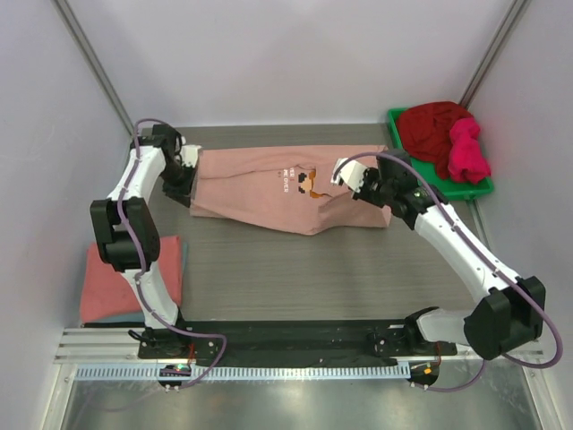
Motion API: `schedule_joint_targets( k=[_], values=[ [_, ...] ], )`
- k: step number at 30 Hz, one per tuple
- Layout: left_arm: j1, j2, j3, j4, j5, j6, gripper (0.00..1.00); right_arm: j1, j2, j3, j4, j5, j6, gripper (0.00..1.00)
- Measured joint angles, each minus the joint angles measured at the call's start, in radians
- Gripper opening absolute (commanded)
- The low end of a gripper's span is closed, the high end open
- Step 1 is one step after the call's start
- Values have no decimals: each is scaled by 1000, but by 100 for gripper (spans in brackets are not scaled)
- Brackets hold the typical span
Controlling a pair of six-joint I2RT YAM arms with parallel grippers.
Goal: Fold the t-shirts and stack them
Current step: Fold the tshirt
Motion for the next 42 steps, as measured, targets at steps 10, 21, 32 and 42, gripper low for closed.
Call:
schedule_joint_targets(
  k=[10,21,32,42],
  values=[
    [-8,134,214,-53,-7,8,1,-113,167,157,134,15,16,1],
    [-26,302,494,-140,-14,10,1,-160,318,300,227,12,8,1],
    [-28,461,743,-198,-38,11,0,-172,487,433,311,8,-27,1],
    [-29,563,862,-186,-69,0,7,-197,737,581,437,30,-45,14]
  ],
)
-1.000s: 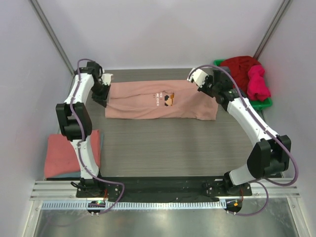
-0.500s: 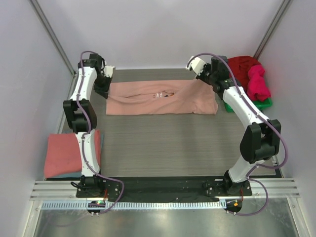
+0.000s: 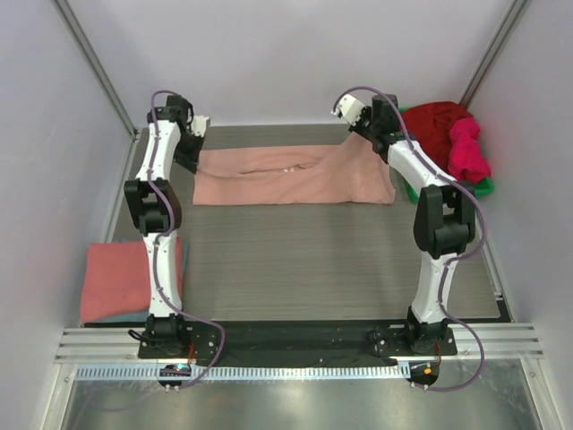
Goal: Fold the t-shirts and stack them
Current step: Fold the tshirt
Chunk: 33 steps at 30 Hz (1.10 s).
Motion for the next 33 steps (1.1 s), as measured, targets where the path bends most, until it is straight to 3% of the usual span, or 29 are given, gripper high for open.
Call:
schedule_joint_targets(
  k=[1,2,7,11,14,19,24,33],
  values=[
    [0,5,2,4,-5,-3,24,0,37,37,1,16,7,28],
    [0,7,3,10,-14,-5,30,2,81,84,10,35,21,31],
    [0,1,1,42,-89,-37,48,14,150,140,30,168,85,44],
    [0,-87,-111,66,-119,-43,48,19,26,-13,47,230,161,47],
    [-4,-222,-284,115,-104,-15,48,19,-105,-133,0,227,240,50],
    [-38,-389,-521,147,-67,57,37,6,-222,-226,-112,157,393,50],
    [-76,-360,-569,158,-32,81,36,-28,-188,-265,-220,58,483,50],
    [-87,-206,-509,191,-50,83,37,-89,-34,-250,-318,-25,509,50]
  ],
)
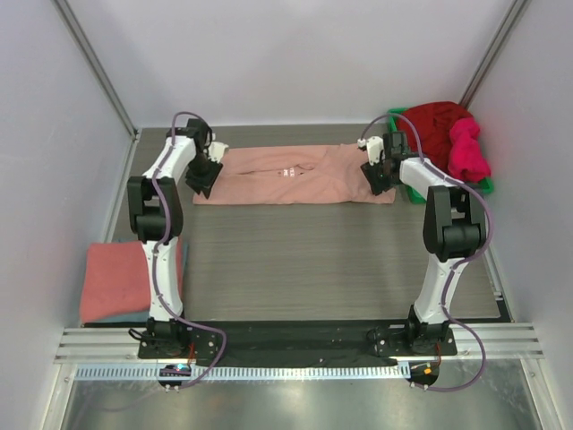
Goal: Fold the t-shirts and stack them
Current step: Fold the tshirt
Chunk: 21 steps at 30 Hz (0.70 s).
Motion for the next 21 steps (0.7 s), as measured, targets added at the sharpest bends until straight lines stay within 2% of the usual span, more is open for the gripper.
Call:
schedule_joint_targets(
  k=[11,21],
  values=[
    [0,71,16,8,-34,4,36,-19,14,-1,-63,-16,-15,48],
    [11,46,-41,36,-35,3,36,-93,20,-28,-79,6,-13,47]
  ],
)
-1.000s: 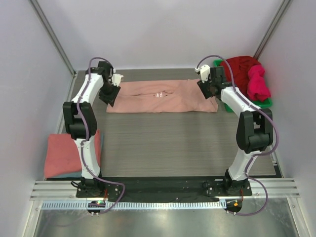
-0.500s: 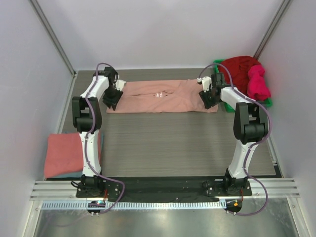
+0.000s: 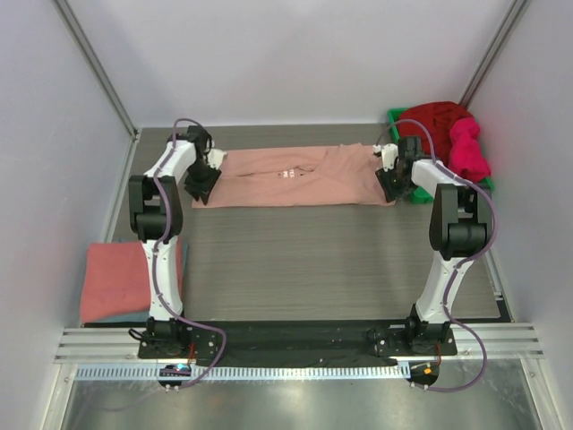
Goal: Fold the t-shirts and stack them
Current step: Fold the tshirt
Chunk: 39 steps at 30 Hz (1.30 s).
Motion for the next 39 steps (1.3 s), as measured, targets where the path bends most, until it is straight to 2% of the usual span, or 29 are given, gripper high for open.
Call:
schedule_joint_targets(
  k=[5,10,13,17,21,24,25,30,39],
  values=[
    [3,-25,-42,6,0,-1,35,-6,0,0,0,0,2,46],
    [4,-85,-146,17,0,-1,36,-5,0,-4,0,10,0,46],
    [5,-122,-205,16,0,0,40,-6,0,-6,0,10,-1,45],
    [8,-171,-224,4,36,26,50,-6,0,-5,0,9,-1,45],
    [0,-267,-214,-16,73,135,48,-6,10,9,-4,9,-1,46],
    [-14,-313,-184,-59,88,241,40,-6,20,25,-6,9,-1,46],
    [-17,-314,-172,-78,90,275,37,-6,24,33,-8,9,-1,45],
    [-27,-260,-166,-156,88,419,38,-6,26,37,-10,9,-1,46],
    [-26,-120,-119,-190,53,518,43,-6,26,42,-17,9,-2,46]
  ],
)
